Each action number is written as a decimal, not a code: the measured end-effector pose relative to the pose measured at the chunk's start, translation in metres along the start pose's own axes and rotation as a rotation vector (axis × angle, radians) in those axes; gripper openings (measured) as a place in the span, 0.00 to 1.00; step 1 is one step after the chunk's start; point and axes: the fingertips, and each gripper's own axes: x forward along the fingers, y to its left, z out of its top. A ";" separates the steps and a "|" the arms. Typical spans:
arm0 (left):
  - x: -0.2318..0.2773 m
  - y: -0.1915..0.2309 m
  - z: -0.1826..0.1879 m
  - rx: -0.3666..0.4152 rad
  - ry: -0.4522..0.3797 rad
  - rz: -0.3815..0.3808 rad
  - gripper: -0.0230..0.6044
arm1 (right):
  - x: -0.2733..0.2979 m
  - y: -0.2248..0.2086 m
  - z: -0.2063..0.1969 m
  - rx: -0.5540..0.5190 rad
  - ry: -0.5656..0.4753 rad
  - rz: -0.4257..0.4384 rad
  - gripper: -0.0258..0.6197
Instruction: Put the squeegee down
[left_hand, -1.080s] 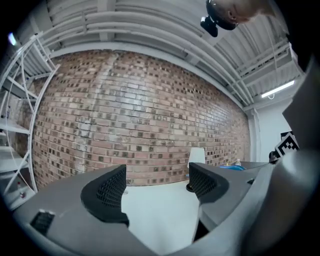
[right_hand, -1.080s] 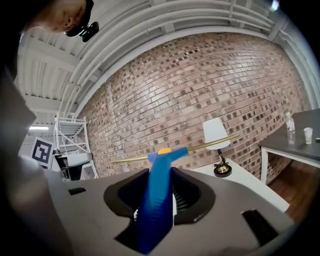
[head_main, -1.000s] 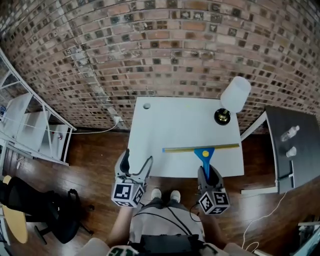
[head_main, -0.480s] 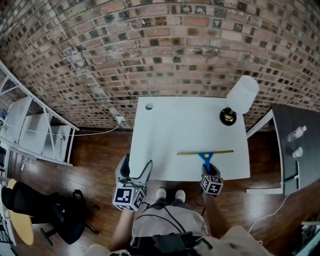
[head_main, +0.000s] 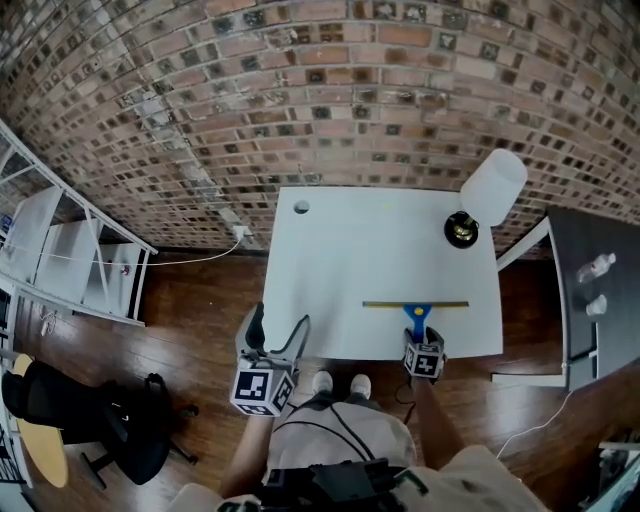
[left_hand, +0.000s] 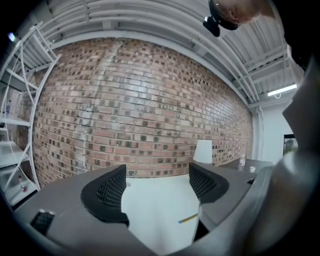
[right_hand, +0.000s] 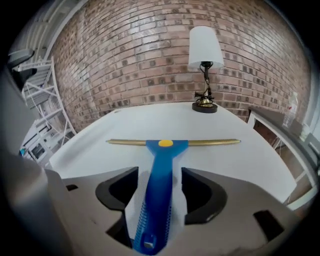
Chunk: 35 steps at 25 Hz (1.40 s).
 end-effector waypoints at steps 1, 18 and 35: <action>0.003 -0.002 -0.002 0.004 -0.004 -0.005 0.65 | -0.008 0.004 0.009 -0.017 -0.004 0.001 0.56; 0.029 -0.012 0.029 0.122 -0.061 -0.066 0.65 | -0.252 0.128 0.294 -0.119 -0.901 0.319 0.76; 0.037 -0.010 0.051 0.094 -0.119 -0.101 0.65 | -0.255 0.163 0.298 -0.206 -0.871 0.342 0.75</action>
